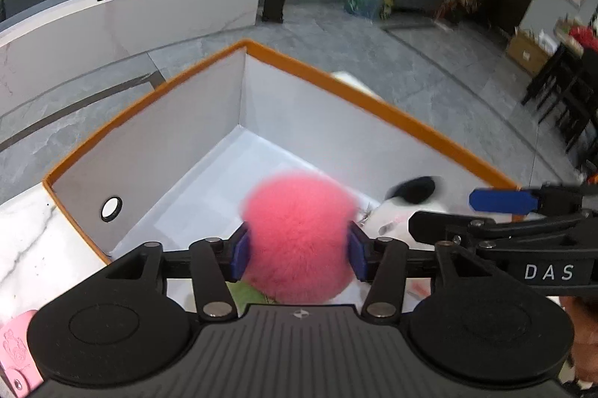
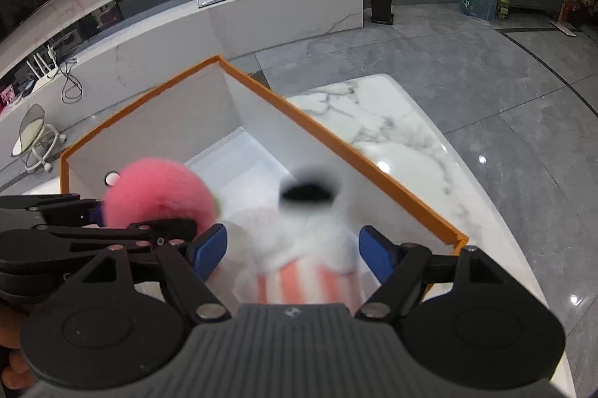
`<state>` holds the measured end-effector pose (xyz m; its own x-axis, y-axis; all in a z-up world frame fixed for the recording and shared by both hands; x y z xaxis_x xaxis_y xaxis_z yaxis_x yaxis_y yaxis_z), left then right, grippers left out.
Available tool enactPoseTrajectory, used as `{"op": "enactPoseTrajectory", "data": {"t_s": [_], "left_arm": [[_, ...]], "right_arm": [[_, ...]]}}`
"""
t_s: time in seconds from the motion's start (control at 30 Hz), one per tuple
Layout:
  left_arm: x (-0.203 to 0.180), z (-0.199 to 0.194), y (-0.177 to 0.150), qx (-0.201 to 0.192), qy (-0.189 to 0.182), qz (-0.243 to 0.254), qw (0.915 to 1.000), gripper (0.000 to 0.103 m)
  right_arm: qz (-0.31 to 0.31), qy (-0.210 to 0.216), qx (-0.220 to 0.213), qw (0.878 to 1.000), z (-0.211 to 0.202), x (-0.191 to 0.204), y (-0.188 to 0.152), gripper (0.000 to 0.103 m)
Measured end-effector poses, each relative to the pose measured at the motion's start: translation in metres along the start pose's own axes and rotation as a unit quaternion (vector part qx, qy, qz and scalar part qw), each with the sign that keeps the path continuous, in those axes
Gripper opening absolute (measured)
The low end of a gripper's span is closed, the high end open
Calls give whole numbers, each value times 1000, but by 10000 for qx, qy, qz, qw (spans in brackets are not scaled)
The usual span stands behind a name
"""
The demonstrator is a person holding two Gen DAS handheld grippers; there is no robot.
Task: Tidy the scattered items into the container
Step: 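Carry both held plushes over the orange box with both tools, then open both tools to drop the pompom and white plush into the box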
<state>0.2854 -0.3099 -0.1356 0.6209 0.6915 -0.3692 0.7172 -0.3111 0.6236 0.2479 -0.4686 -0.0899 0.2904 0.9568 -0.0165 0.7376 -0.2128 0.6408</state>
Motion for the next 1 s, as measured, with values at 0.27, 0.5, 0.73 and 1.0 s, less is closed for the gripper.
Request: {"op": "enactPoseTrajectory", "data": {"t_s": [0.27, 0.5, 0.73, 1.0], "left_arm": [[3, -16, 9, -439, -111, -275, 9986, 77], [9, -18, 13, -449, -141, -594, 9971, 94], [1, -26, 20, -558, 206, -229, 9980, 103], [-19, -33, 31, -852, 277, 86, 9959, 103]], "right_arm": [[171, 119, -124, 9997, -3, -2, 7, 80], [312, 139, -226, 9992, -10, -6, 10, 80], [564, 131, -373, 9976, -16, -16, 19, 80], [744, 127, -485, 9960, -21, -25, 25, 79]]}}
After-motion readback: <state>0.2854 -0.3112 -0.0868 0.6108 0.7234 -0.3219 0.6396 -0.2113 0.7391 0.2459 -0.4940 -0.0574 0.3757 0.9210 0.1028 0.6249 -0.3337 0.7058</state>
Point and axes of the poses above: each gripper's, at about its wrist camera, not at the fingertips, and z roughly the way its jaws point, x to its left, y to its top, the point moved 8 cm from there along z, roughly the way its jaws point, and after that the axes turned 12 degrees about -y, right-handed, at the moved point
